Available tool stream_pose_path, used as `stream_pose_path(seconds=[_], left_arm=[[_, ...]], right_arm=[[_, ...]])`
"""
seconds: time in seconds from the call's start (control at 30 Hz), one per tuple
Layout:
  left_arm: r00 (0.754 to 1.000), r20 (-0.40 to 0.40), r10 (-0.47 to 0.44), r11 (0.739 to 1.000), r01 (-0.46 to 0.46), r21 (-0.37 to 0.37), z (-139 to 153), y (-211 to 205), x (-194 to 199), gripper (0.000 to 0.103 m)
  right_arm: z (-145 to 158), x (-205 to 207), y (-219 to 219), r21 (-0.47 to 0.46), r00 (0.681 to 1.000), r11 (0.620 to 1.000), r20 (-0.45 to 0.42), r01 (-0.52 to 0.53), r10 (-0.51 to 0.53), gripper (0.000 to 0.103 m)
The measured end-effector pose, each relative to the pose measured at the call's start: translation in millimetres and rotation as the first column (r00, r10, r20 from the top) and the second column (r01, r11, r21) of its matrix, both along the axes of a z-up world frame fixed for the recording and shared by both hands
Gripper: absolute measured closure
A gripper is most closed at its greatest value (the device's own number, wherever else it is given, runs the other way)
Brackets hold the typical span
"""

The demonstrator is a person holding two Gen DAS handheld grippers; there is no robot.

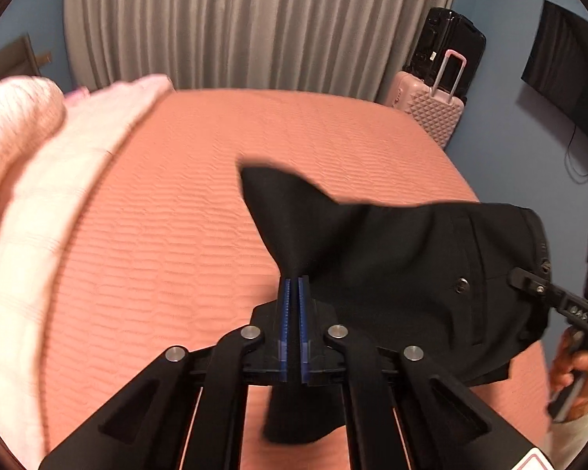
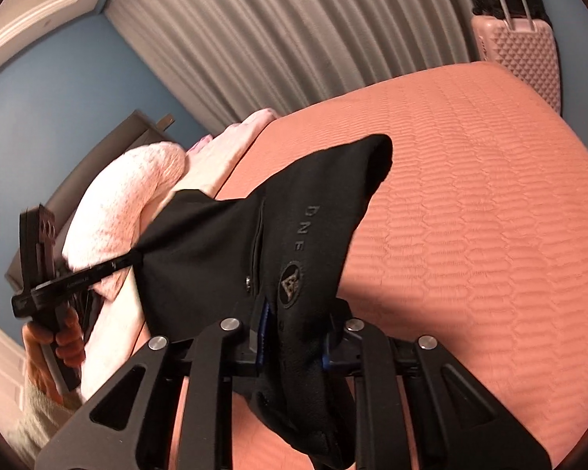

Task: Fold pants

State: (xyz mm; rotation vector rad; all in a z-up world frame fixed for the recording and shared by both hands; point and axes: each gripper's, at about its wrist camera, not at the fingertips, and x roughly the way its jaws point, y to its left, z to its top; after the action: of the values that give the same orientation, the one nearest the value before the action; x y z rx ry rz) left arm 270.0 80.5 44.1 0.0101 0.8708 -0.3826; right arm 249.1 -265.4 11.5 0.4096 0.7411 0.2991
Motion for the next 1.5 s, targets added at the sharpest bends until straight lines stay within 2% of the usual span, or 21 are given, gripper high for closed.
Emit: stream_pose_path(seconds=[0.1, 0.17, 0.27, 0.37, 0.43, 0.47, 0.53, 0.67, 0.73, 0.77, 0.87, 1.0, 1.13, 1.17, 1.2, 1.27, 1.33, 1.37, 1.4, 1.43, 1.5], left_arm=[[1.0, 0.01, 0.029, 0.999, -0.029, -0.021, 12.2, 24.8, -20.8, 0.103], [0.997, -0.054, 0.049, 0.999, -0.048, 0.004, -12.1, 31.6, -16.9, 0.103], [0.966, -0.257, 0.02, 1.0, -0.018, 0.011, -98.4, 23.4, -4.2, 0.098], [0.881, -0.471, -0.053, 0.99, -0.016, -0.141, -196.6, 6.6, 1.0, 0.097], [0.84, -0.536, -0.085, 0.972, -0.048, -0.231, -234.7, -7.2, 1.9, 0.101], [0.854, -0.513, -0.088, 0.966, -0.051, -0.252, -241.3, -16.6, -0.8, 0.102], [0.894, -0.443, -0.069, 0.974, -0.037, -0.226, -241.8, -33.3, -1.7, 0.098], [0.909, -0.409, -0.081, 0.969, -0.023, -0.244, -235.7, -37.4, -3.9, 0.091], [0.915, -0.39, -0.105, 0.951, -0.023, -0.308, -228.0, -30.7, -10.4, 0.084], [0.92, -0.378, -0.101, 0.943, -0.032, -0.33, -229.1, -26.3, -11.5, 0.083], [0.921, -0.369, -0.127, 0.936, -0.012, -0.351, -233.3, -37.0, -11.7, 0.067], [0.932, -0.338, -0.132, 0.954, 0.028, -0.297, -236.7, -61.7, -13.1, 0.062], [0.901, -0.406, -0.153, 0.919, -0.022, -0.394, -248.0, -56.7, 1.8, 0.063], [0.881, -0.453, -0.14, 0.898, -0.08, -0.433, -254.7, -48.6, 10.5, 0.079], [0.863, -0.498, -0.084, 0.901, -0.148, -0.408, -256.1, -37.4, 13.7, 0.103], [0.88, -0.475, -0.001, 0.888, -0.218, -0.405, -244.5, -10.5, 9.4, 0.103], [0.886, -0.463, 0.035, 0.912, -0.218, -0.347, -239.9, 2.2, 4.6, 0.089], [0.878, -0.478, 0.002, 0.923, -0.185, -0.337, -243.9, 0.1, 3.2, 0.065], [0.865, -0.501, -0.031, 0.931, -0.158, -0.33, -249.5, -2.9, 1.3, 0.057], [0.842, -0.533, -0.085, 0.926, -0.131, -0.355, -258.6, -8.7, -1.4, 0.057], [0.829, -0.532, -0.173, 0.893, -0.096, -0.44, -264.3, -15.3, -4.7, 0.053]], right_arm=[[-14.6, -18.9, 4.7, -0.032, 0.998, 0.999, -0.061, -0.025, 0.023, 0.086], [-43.2, -22.8, 2.1, -0.061, 0.993, 0.998, -0.118, -0.007, 0.0, 0.087], [-82.4, -24.4, -23.8, -0.095, 0.983, 0.992, -0.154, 0.088, -0.102, 0.091], [-112.5, -21.3, -69.1, -0.08, 0.961, 0.978, -0.183, 0.194, -0.206, 0.091], [-131.3, -18.7, -93.2, -0.077, 0.949, 0.97, -0.203, 0.229, -0.24, 0.091], [-137.3, -19.7, -99.5, -0.083, 0.945, 0.967, -0.208, 0.24, -0.252, 0.091], [-153.2, -20.2, -112.5, -0.095, 0.931, 0.963, -0.247, 0.254, -0.27, 0.086], [-177.1, -41.8, -128.3, 0.039, 0.916, 0.955, -0.296, 0.293, -0.269, 0.078], [-185.5, -52.4, -122.8, 0.058, 0.921, 0.956, -0.292, 0.288, -0.259, 0.043], [-189.1, -55.4, -117.0, 0.039, 0.925, 0.961, -0.285, 0.273, -0.251, 0.037], [-202.2, -50.5, -101.5, 0.073, 0.937, 0.977, -0.305, 0.2, -0.17, 0.035], [-204.3, -47.9, -84.5, 0.066, 0.952, 0.985, -0.275, 0.161, -0.137, 0.035], [-203.8, -42.3, -78.9, 0.07, 0.953, 0.985, -0.27, 0.157, -0.133, 0.035], [-202.8, -44.3, -81.5, 0.074, 0.954, 0.985, -0.27, 0.158, -0.133, 0.035], [-202.4, -45.9, -80.7, 0.08, 0.954, 0.984, -0.269, 0.158, -0.131, 0.035], [-201.7, -47.2, -85.0, 0.111, 0.954, 0.982, -0.274, 0.153, -0.118, 0.035], [-202.9, -47.2, -88.3, 0.122, 0.955, 0.982, -0.276, 0.145, -0.107, 0.035], [-203.1, -46.4, -89.3, 0.126, 0.955, 0.981, -0.279, 0.145, -0.105, 0.035], [-203.0, -45.8, -89.5, 0.127, 0.954, 0.981, -0.279, 0.145, -0.105, 0.035], [-202.9, -45.5, -89.1, 0.125, 0.955, 0.982, -0.278, 0.144, -0.105, 0.035], [-202.5, -47.2, -88.6, 0.121, 0.956, 0.983, -0.275, 0.139, -0.102, 0.035]])
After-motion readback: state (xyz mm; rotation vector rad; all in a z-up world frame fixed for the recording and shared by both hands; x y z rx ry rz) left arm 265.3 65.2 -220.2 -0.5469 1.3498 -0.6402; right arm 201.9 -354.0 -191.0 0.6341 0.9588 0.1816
